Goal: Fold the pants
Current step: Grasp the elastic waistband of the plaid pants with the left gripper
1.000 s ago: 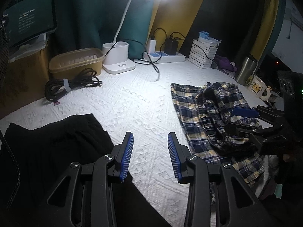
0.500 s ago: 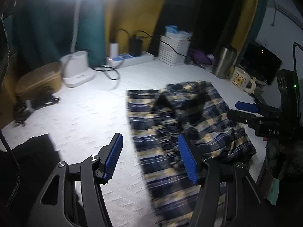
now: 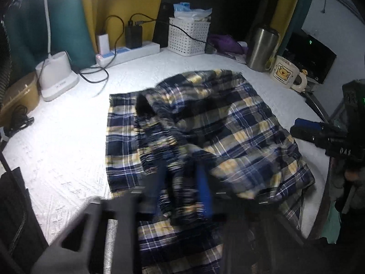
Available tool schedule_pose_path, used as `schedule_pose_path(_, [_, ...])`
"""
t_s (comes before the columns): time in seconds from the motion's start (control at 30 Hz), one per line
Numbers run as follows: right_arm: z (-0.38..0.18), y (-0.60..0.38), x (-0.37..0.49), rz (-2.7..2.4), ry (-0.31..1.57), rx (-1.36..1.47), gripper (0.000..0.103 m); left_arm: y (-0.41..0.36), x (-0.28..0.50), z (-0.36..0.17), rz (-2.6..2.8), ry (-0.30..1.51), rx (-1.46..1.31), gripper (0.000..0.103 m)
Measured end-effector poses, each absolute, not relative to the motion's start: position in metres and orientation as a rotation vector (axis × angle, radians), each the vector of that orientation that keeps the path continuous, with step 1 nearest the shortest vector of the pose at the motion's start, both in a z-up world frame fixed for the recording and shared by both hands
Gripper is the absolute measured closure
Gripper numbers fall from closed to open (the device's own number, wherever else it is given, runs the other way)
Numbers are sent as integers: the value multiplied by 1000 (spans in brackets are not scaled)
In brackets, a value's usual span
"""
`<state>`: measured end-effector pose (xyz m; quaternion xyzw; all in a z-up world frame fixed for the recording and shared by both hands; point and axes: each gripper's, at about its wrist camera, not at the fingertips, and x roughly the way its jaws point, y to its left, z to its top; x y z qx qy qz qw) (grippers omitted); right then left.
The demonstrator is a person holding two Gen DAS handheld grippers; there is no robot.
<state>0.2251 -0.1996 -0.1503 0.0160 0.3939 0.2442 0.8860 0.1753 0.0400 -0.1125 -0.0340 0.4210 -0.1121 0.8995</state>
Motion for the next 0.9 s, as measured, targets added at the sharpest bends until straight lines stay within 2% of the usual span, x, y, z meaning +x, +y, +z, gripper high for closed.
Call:
schedule_pose_path(0.07, [-157,-194,219,529,841,23,43,42,174,-112,-223,866,-64,94])
schedule_pose_path(0.33, [-154,-182,197,542,820,-10,44,52,167,-88,-193,803,-27,96])
schedule_pose_path(0.4, [-158,-180,194,529,825,-21,49,56,168,-89,-185,804,-29,96])
schedule_pose_path(0.47, [-164,-179,190,508,832,-34,63,61,171,-94,-180,819,-38,96])
schedule_pose_path(0.53, [-171,-177,185,514,846,-43,68,65,171,-100,-177,828,-47,96])
schedule_pose_path(0.9, [-178,-174,153,476,821,-147,69,76,177,-118,-160,838,-50,96])
